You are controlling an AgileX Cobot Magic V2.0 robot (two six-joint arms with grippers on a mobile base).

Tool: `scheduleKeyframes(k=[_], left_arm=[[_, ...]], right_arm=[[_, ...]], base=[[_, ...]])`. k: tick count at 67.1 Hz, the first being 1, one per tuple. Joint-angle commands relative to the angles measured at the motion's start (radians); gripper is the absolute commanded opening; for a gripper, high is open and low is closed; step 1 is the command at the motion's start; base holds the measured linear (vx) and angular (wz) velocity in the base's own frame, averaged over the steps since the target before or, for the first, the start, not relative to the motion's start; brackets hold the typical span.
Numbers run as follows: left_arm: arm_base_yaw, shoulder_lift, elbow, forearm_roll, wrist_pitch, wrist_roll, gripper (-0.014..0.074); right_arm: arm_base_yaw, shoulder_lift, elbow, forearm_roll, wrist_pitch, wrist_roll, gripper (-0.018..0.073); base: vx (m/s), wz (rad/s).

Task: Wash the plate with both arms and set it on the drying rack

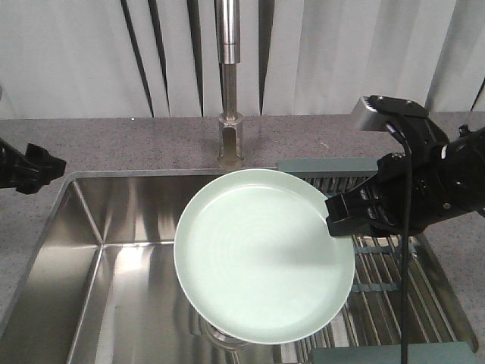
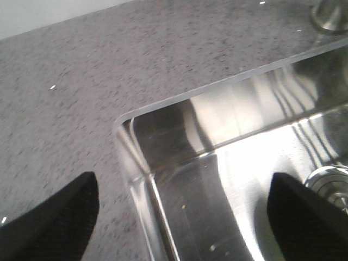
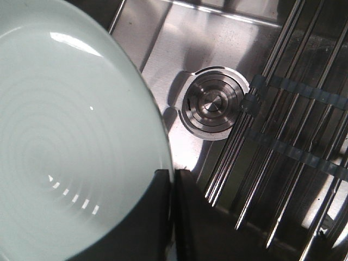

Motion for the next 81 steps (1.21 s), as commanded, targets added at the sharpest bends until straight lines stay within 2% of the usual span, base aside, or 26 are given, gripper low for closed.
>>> scheduleKeyframes(k=[1, 8, 17, 23, 30, 37, 64, 81], left_arm=[[-0.009, 0.02, -0.055, -0.253, -0.029, 0.257, 0.0582], [-0.009, 0.084, -0.091, -0.438, 0.027, 0.45, 0.0582], [-0.01, 0.17, -0.16, -0.625, 0.148, 0.651, 0.0587], [-0.01, 0.228, -0.212, -0.709, 0.218, 0.716, 0.0601], [-0.011, 0.297, -0.276, -0.738, 0.291, 0.737, 0.0612], [-0.028, 0.351, -0.338, -0.734, 0.32, 0.738, 0.0615], [-0.179, 0.531, -0.554, -0.722, 0.344, 0.918, 0.0611], [-0.248, 0.621, -0.671, -0.723, 0.352, 0.932, 0.0608]], right_arm=[[-0.003, -0.031, -0.028, 0.036, -0.033, -0.01, -0.0001], [-0.003, -0.031, -0.028, 0.036, -0.033, -0.01, -0.0001], [-0.003, -0.031, -0.028, 0.036, -0.033, -0.01, -0.0001], [-0.003, -0.031, -0.028, 0.036, -0.033, -0.01, -0.0001], [-0.003, -0.031, -0.028, 0.036, -0.033, -0.01, -0.0001], [-0.003, -0.031, -0.028, 0.036, -0.033, -0.01, -0.0001], [-0.003, -0.031, -0.028, 0.036, -0.033, -0.01, -0.0001], [-0.003, -0.031, -0.028, 0.036, -0.033, -0.01, -0.0001]], base=[[0.0, 0.0], [0.0, 0.0], [0.0, 0.0], [0.0, 0.0], [0.0, 0.0], [0.0, 0.0], [0.0, 0.0], [0.0, 0.0]])
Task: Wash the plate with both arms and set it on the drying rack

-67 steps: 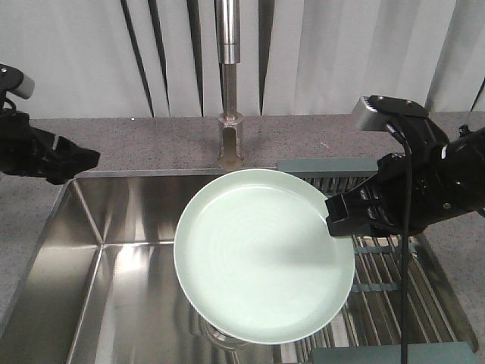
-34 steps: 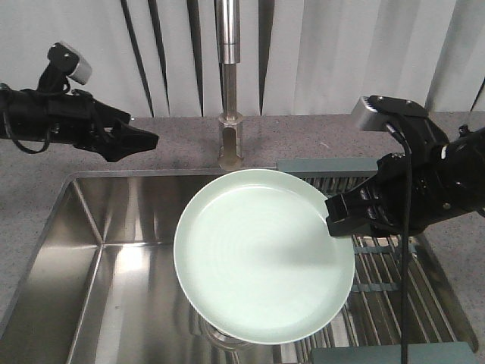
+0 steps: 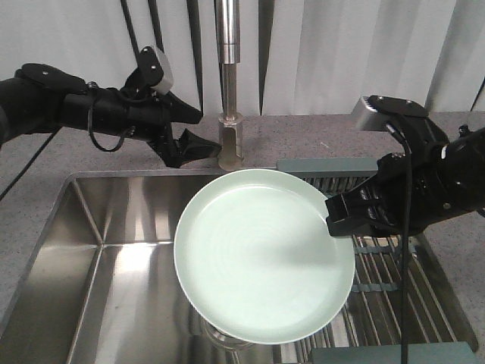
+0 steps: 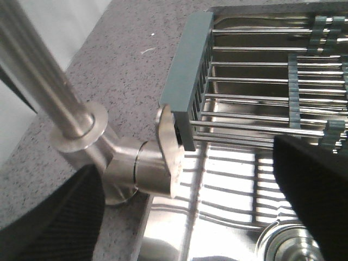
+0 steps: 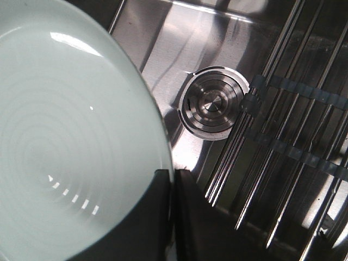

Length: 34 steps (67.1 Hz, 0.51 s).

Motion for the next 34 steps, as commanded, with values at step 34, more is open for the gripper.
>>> scheduleKeyframes(k=[34], left_arm=[[-0.075, 0.05, -0.131, -0.06, 0.07, 0.006, 0.0603]], right_arm=[[-0.003, -0.031, -0.028, 0.036, -0.033, -0.01, -0.0001]], base=[[0.0, 0.0]])
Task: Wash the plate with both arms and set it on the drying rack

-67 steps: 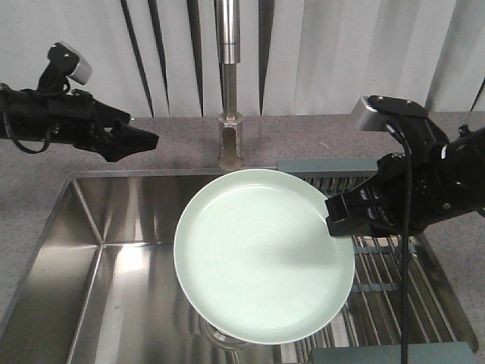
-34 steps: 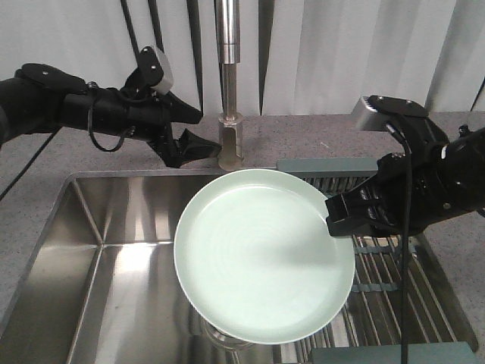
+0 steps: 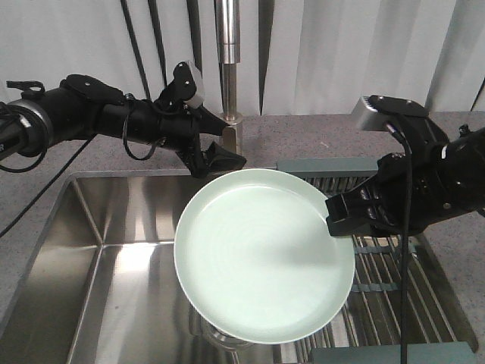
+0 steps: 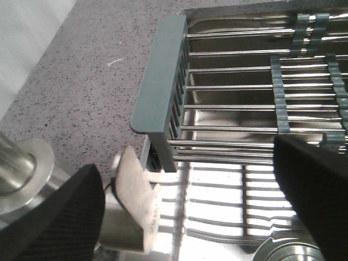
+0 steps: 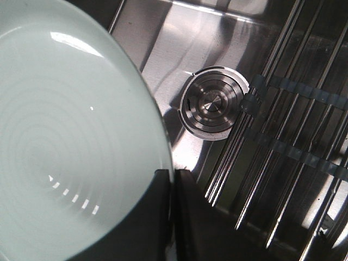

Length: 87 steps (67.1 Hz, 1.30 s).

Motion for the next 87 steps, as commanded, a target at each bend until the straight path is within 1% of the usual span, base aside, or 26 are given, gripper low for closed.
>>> scheduleKeyframes(k=[1, 33, 49, 54, 57, 66, 69, 82, 85, 86, 87], left_arm=[[-0.007, -0.062, -0.033, -0.059, 0.055, 0.0, 0.0603], [-0.007, -0.064, -0.033, -0.058, 0.264, 0.006, 0.059], [-0.007, -0.067, -0.033, -0.058, 0.254, -0.006, 0.059], [-0.007, -0.077, -0.034, -0.04, 0.23, -0.049, 0.059], [-0.007, -0.089, -0.034, -0.026, 0.204, -0.09, 0.059], [-0.007, -0.134, -0.034, 0.053, 0.109, -0.2, 0.059], [-0.007, -0.155, -0.034, 0.096, 0.08, -0.271, 0.059], [-0.007, -0.242, -0.034, 0.273, 0.024, -0.5, 0.059], [-0.007, -0.261, -0.034, 0.314, 0.013, -0.571, 0.059], [-0.006, -0.266, -0.034, 0.336, 0.01, -0.609, 0.059], [-0.006, -0.272, -0.034, 0.343, 0.007, -0.621, 0.059]], right_arm=[[-0.003, -0.031, -0.028, 0.036, -0.033, -0.01, -0.0001], [-0.003, -0.031, -0.028, 0.036, -0.033, -0.01, -0.0001], [-0.003, -0.031, -0.028, 0.036, -0.033, -0.01, -0.0001], [-0.003, -0.031, -0.028, 0.036, -0.033, -0.01, -0.0001], [-0.003, -0.031, -0.028, 0.036, -0.033, -0.01, -0.0001], [-0.003, -0.031, -0.028, 0.036, -0.033, -0.01, -0.0001], [-0.003, -0.031, -0.028, 0.036, -0.033, -0.01, -0.0001], [-0.003, -0.031, -0.028, 0.036, -0.033, -0.01, -0.0001], [-0.003, -0.031, -0.028, 0.036, -0.033, -0.01, -0.0001], [-0.003, -0.031, -0.028, 0.036, -0.033, -0.01, -0.0001], [-0.003, -0.031, -0.028, 0.036, -0.033, -0.01, -0.0001]], base=[[0.0, 0.0], [0.0, 0.0], [0.0, 0.0], [0.0, 0.0], [0.0, 0.0], [0.0, 0.0], [0.0, 0.0], [0.0, 0.0], [0.0, 0.0], [0.0, 0.0], [0.0, 0.0]])
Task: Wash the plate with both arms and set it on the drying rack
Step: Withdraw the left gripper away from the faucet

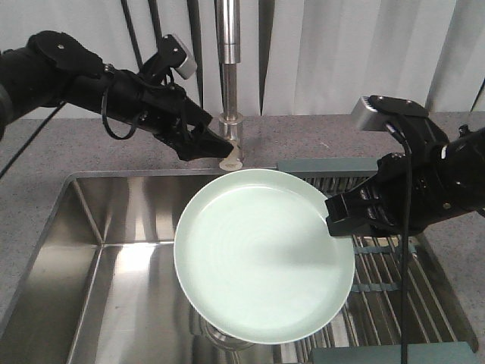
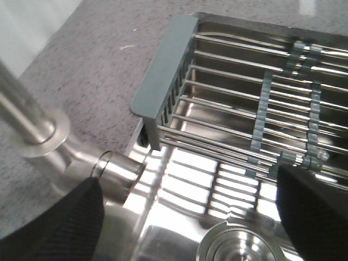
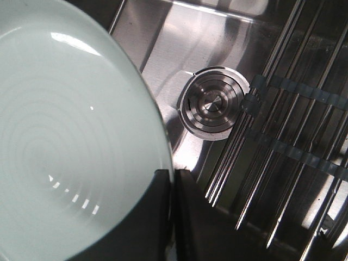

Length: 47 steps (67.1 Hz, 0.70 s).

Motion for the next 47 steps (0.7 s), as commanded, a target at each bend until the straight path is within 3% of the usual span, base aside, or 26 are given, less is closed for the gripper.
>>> scheduleKeyframes(k=[1, 13, 33, 38, 47], left_arm=[[-0.002, -0.104, -0.027, 0.059, -0.046, -0.182, 0.059], [0.001, -0.171, -0.027, 0.251, -0.07, -0.473, 0.059], [0.005, -0.306, 0.003, 0.732, -0.004, -0.98, 0.059], [0.006, -0.358, 0.056, 0.791, -0.017, -1.058, 0.059], [0.006, -0.468, 0.184, 0.817, -0.087, -1.076, 0.059]], right_arm=[[-0.003, -0.031, -0.028, 0.036, -0.033, -0.01, -0.0001], [-0.003, -0.031, -0.028, 0.036, -0.033, -0.01, -0.0001], [-0.003, -0.031, -0.028, 0.036, -0.033, -0.01, -0.0001], [-0.003, -0.031, -0.028, 0.036, -0.033, -0.01, -0.0001], [-0.003, -0.031, -0.028, 0.036, -0.033, -0.01, -0.0001]], base=[[0.0, 0.0], [0.0, 0.0], [0.0, 0.0], [0.0, 0.0], [0.0, 0.0]])
